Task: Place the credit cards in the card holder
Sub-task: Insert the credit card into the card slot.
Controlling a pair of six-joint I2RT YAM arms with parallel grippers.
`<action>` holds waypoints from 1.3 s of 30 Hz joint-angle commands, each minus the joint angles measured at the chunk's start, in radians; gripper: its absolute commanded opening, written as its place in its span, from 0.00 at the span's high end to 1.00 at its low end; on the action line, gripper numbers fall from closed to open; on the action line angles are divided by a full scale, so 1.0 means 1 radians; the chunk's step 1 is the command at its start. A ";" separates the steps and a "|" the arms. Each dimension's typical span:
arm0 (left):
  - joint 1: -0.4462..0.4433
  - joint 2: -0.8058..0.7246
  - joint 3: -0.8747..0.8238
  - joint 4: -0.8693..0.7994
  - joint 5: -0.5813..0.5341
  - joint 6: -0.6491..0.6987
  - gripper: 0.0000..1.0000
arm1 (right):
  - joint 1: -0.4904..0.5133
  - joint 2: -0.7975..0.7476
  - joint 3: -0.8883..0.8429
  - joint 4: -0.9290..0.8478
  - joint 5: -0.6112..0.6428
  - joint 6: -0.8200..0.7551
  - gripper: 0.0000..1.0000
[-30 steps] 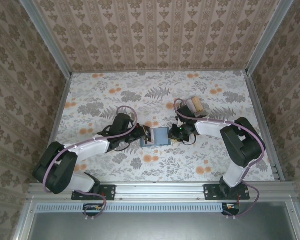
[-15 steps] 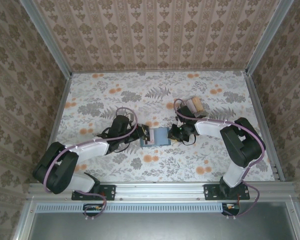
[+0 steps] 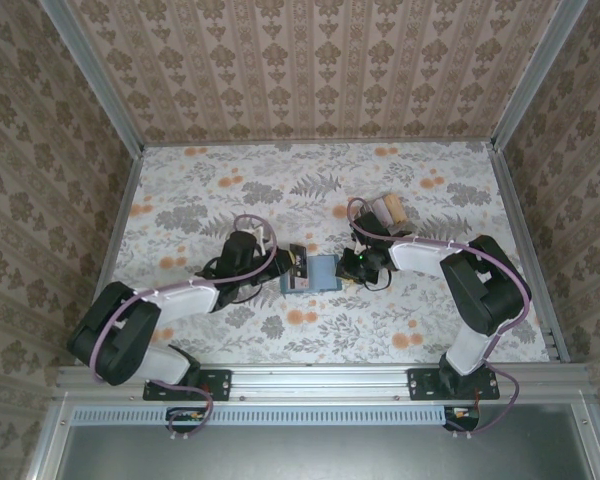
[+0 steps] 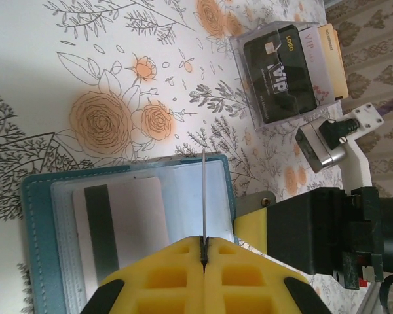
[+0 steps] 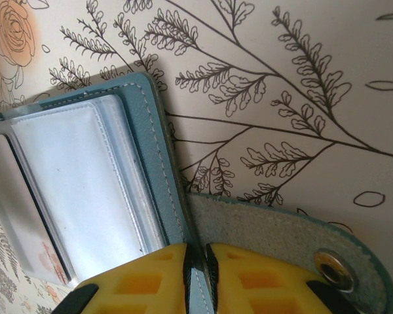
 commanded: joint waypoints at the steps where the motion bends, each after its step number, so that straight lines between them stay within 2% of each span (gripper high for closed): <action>1: 0.002 0.056 -0.002 0.084 0.058 -0.032 1.00 | 0.012 0.023 -0.024 -0.050 0.042 0.010 0.81; 13: -0.028 0.138 0.005 0.106 0.028 -0.065 1.00 | 0.014 0.029 -0.034 -0.039 0.042 0.014 0.81; 17: -0.062 0.146 0.010 0.041 -0.045 -0.054 1.00 | 0.017 0.038 -0.036 -0.028 0.040 0.017 0.81; 20: -0.063 0.156 -0.017 0.061 -0.090 -0.091 1.00 | 0.024 0.040 -0.038 -0.025 0.042 0.023 0.81; 28: -0.066 0.166 -0.036 0.078 -0.125 -0.125 1.00 | 0.032 0.043 -0.046 -0.016 0.042 0.029 0.81; 39: -0.067 0.217 0.010 0.096 -0.057 -0.110 1.00 | 0.037 0.044 -0.045 -0.014 0.047 0.033 0.81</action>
